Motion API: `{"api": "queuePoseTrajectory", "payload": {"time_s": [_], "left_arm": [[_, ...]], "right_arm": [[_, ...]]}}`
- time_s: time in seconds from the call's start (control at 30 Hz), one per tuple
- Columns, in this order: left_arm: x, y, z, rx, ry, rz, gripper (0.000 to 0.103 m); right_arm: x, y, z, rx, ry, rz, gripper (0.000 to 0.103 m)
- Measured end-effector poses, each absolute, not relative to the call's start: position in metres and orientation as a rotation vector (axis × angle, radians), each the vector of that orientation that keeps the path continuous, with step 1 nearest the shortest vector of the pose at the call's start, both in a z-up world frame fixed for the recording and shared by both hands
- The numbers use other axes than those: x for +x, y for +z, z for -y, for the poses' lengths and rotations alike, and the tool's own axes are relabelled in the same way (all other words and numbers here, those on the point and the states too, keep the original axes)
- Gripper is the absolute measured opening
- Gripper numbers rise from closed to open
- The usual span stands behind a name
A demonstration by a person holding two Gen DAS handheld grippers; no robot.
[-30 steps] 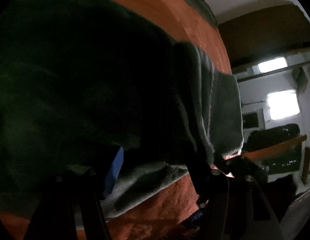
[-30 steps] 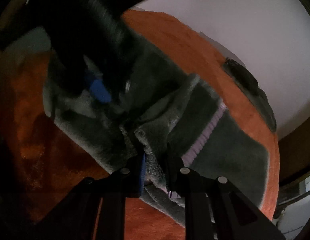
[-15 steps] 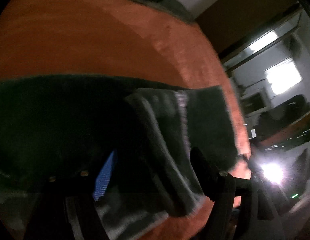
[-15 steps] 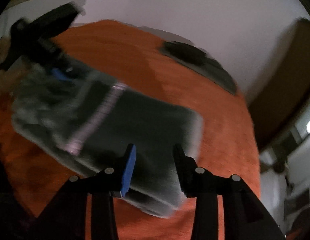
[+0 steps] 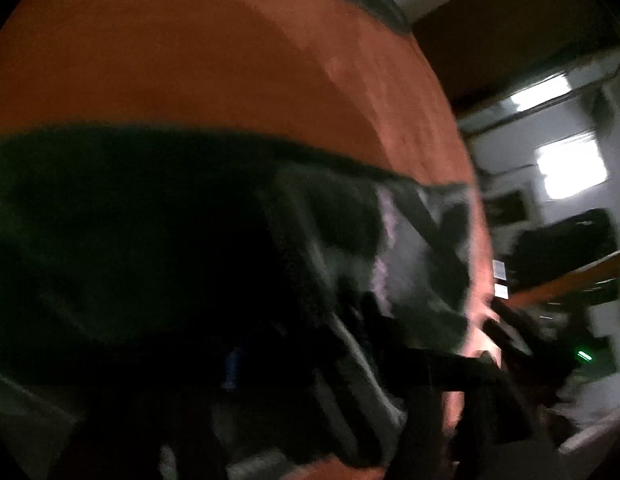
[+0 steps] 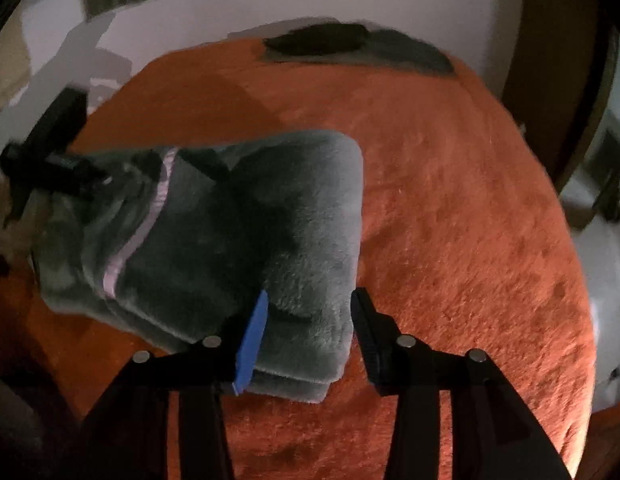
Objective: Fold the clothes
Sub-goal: 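Press the folded fleece stack down with the right gripper while the left gripper holds its edge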
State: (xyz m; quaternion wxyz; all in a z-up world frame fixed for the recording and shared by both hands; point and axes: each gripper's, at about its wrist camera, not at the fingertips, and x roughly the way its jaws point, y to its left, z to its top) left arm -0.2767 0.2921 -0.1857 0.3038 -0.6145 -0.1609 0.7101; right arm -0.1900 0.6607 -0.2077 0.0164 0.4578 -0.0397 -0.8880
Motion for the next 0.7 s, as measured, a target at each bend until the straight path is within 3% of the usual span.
{"api": "queuePoseTrajectory", "payload": {"time_s": [0.1, 0.13, 0.17, 0.2, 0.27, 0.37, 0.47, 0.6, 0.7], "left_arm": [[-0.280, -0.193, -0.299, -1.619, 1.850, 0.488, 0.076], [-0.281, -0.195, -0.302, -1.616, 1.839, 0.508, 0.066], [-0.282, -0.198, -0.304, -1.613, 1.828, 0.528, 0.049], [-0.285, -0.198, -0.308, -1.600, 1.830, 0.548, 0.025], [-0.285, -0.184, -0.305, -1.539, 1.937, 0.553, 0.024], [-0.277, -0.159, -0.293, -1.455, 2.083, 0.422, 0.024], [-0.280, -0.171, -0.292, -1.506, 2.133, 0.275, 0.036], [-0.280, -0.187, -0.280, -1.584, 2.080, 0.356, 0.055], [-0.276, -0.180, -0.262, -1.600, 2.083, 0.454, 0.059]], "right_arm": [[-0.196, -0.221, -0.665, 1.465, -2.730, 0.202, 0.042], [-0.197, -0.224, -0.665, 1.476, -2.723, 0.212, 0.042], [-0.199, -0.225, -0.666, 1.482, -2.721, 0.215, 0.042], [-0.200, -0.226, -0.666, 1.488, -2.718, 0.219, 0.042], [-0.199, -0.219, -0.667, 1.475, -2.731, 0.215, 0.042], [-0.195, -0.211, -0.663, 1.396, -2.750, 0.214, 0.042], [-0.190, -0.204, -0.658, 1.308, -2.764, 0.215, 0.042], [-0.199, -0.247, -0.637, 1.500, -2.670, 0.027, 0.043], [-0.194, -0.252, -0.630, 1.532, -2.686, -0.063, 0.043]]}}
